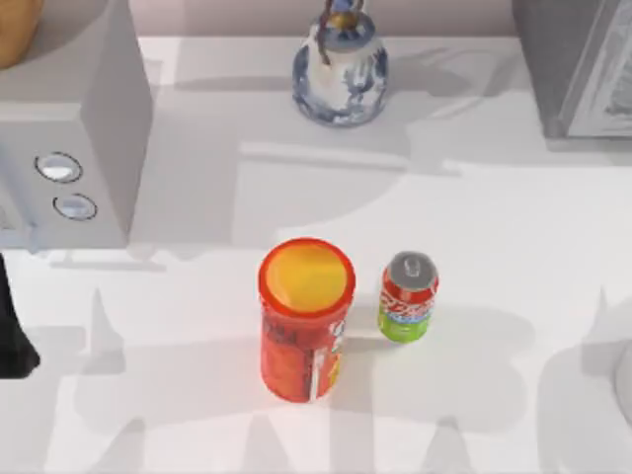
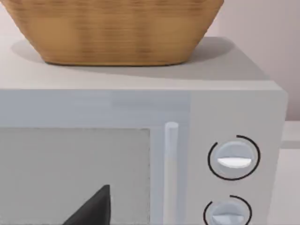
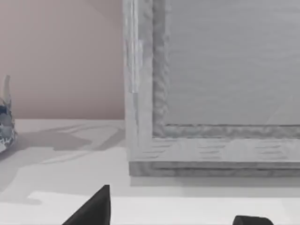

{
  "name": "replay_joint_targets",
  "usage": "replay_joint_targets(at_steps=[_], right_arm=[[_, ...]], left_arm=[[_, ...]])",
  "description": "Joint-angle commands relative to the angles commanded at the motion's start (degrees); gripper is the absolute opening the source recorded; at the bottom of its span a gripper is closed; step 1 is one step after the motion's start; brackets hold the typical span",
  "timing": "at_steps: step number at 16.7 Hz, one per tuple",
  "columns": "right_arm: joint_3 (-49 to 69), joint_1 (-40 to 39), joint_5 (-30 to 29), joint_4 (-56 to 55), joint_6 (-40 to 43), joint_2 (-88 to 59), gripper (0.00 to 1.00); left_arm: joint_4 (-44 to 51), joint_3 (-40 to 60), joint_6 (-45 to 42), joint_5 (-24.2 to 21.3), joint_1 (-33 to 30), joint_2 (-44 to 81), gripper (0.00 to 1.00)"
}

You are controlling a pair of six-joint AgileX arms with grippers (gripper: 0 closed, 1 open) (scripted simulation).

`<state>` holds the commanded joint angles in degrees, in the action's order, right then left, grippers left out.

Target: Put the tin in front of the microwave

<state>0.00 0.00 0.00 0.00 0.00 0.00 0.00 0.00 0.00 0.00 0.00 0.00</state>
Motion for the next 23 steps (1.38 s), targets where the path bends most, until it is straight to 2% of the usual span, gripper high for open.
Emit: replay_joint_targets(at_steps=[5,9,13,23], right_arm=[[0.0,0.0,0.0,0.0,0.0,0.0,1.00],[0.0,0.0,0.0,0.0,0.0,0.0,1.00],[0.0,0.0,0.0,0.0,0.0,0.0,1.00],[0.0,0.0,0.0,0.0,0.0,0.0,1.00]], left_arm=[[2.6,3.5,0.3,-0.1,-1.7,3.4,1.00],[11.7,16.4,1.0,-0.2,-7.0,16.4,1.00],[25.8,37.5,1.5,-0.2,-14.9,38.0,1.00],[66.9,101.7,2.0,0.1,-37.1,106.1,1.00]])
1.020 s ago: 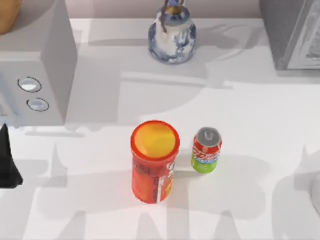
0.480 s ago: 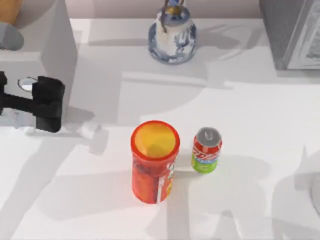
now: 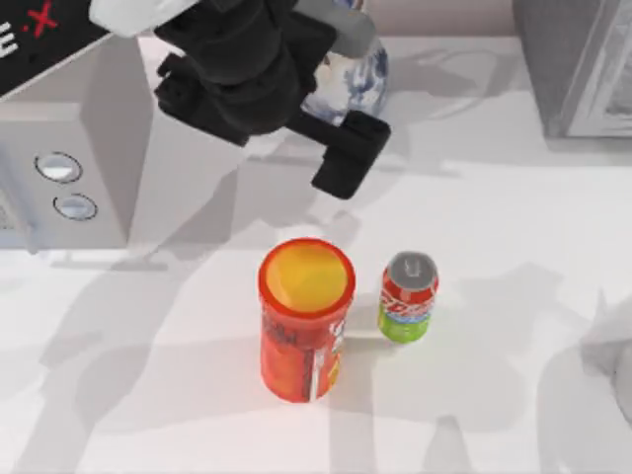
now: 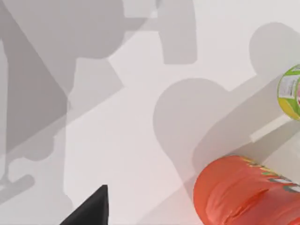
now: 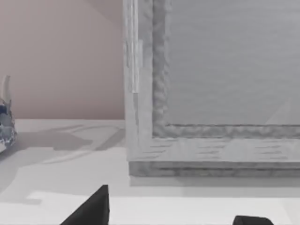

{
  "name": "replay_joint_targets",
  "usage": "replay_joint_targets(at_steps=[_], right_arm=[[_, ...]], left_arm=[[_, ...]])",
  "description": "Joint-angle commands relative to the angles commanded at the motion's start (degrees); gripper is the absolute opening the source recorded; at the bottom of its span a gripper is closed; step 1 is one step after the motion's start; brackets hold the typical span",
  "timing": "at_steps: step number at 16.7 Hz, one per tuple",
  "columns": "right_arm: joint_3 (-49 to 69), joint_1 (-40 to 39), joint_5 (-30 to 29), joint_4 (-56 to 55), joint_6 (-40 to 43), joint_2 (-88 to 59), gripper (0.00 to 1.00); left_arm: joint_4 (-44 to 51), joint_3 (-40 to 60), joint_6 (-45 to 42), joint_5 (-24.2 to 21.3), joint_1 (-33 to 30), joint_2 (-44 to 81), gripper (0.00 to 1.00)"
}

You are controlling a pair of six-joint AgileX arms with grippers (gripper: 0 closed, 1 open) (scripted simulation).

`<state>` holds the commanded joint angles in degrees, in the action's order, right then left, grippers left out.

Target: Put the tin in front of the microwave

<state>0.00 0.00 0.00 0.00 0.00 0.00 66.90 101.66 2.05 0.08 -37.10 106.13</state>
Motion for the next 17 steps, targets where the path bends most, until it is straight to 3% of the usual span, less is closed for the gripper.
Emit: replay_joint_targets(at_steps=[4,8,17], right_arm=[[0.0,0.0,0.0,0.0,0.0,0.0,1.00],[0.0,0.0,0.0,0.0,0.0,0.0,1.00],[0.0,0.0,0.0,0.0,0.0,0.0,1.00]], left_arm=[[11.8,20.1,0.3,-0.2,-7.0,20.0,1.00],[18.7,32.1,0.6,-0.4,-11.4,31.0,1.00],[19.1,33.7,0.5,-0.5,-12.2,33.2,1.00]])
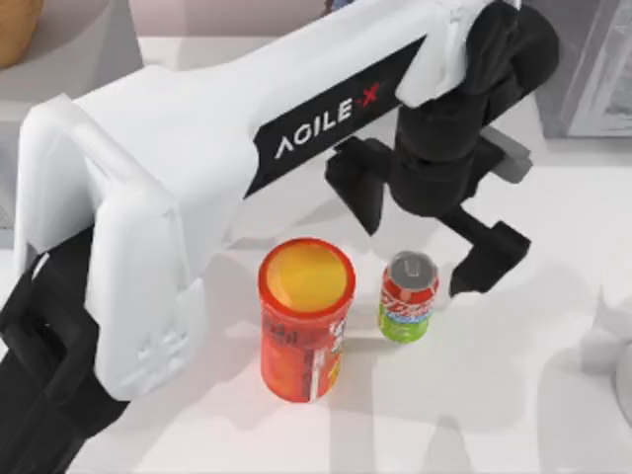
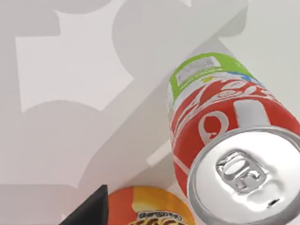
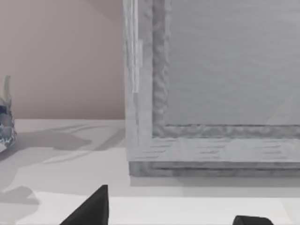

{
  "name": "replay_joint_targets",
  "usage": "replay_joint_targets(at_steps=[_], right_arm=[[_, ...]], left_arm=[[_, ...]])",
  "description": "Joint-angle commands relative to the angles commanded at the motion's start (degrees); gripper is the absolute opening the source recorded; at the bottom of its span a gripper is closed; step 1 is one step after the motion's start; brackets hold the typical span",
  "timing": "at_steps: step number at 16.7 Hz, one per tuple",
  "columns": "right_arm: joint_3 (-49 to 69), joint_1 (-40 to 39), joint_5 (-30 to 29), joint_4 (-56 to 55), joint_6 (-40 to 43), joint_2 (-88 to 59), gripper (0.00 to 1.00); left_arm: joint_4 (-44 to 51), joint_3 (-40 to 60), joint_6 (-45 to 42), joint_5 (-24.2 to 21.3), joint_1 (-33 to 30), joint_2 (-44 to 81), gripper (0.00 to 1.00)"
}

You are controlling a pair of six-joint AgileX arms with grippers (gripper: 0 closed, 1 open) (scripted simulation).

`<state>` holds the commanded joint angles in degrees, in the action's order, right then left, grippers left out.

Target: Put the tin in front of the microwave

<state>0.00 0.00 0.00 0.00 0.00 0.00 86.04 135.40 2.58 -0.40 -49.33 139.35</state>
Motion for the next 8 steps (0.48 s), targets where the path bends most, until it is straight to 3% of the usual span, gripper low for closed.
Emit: replay_joint_targets(at_steps=[8], right_arm=[[0.0,0.0,0.0,0.0,0.0,0.0,1.00]], left_arm=[[-13.2,-14.5,0.0,0.0,-0.1,-1.1,1.00]])
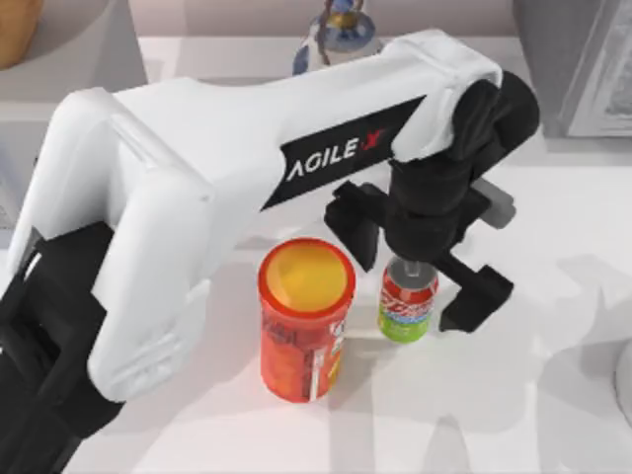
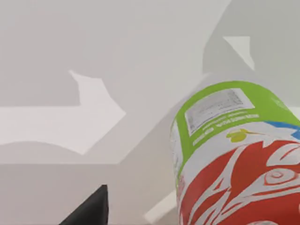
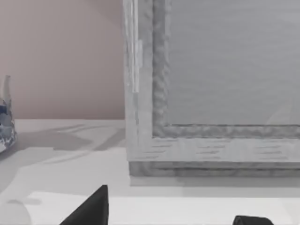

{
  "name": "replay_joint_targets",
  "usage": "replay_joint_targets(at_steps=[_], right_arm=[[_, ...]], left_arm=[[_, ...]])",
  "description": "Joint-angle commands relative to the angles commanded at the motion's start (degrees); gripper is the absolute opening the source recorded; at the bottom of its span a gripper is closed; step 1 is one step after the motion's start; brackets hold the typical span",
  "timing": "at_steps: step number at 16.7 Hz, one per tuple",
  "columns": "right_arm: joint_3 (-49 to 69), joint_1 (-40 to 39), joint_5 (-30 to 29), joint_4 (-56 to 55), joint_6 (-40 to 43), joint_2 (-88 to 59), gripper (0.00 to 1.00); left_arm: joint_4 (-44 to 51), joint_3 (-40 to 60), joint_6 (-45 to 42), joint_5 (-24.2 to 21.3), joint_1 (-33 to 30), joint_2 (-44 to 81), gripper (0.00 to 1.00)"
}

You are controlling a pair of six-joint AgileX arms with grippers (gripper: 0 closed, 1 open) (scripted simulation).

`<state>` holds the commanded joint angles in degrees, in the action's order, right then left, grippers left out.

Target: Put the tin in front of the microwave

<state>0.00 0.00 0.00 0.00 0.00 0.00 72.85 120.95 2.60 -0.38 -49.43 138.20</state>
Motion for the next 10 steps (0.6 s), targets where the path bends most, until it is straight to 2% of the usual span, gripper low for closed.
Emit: replay_joint_targets(at_steps=[4,10], right_arm=[[0.0,0.0,0.0,0.0,0.0,0.0,1.00],[0.0,0.0,0.0,0.0,0.0,0.0,1.00]], left_arm=[[-0.4,-0.4,0.0,0.0,0.0,0.0,1.00],[-0.4,-0.4,0.0,0.0,0.0,0.0,0.55]])
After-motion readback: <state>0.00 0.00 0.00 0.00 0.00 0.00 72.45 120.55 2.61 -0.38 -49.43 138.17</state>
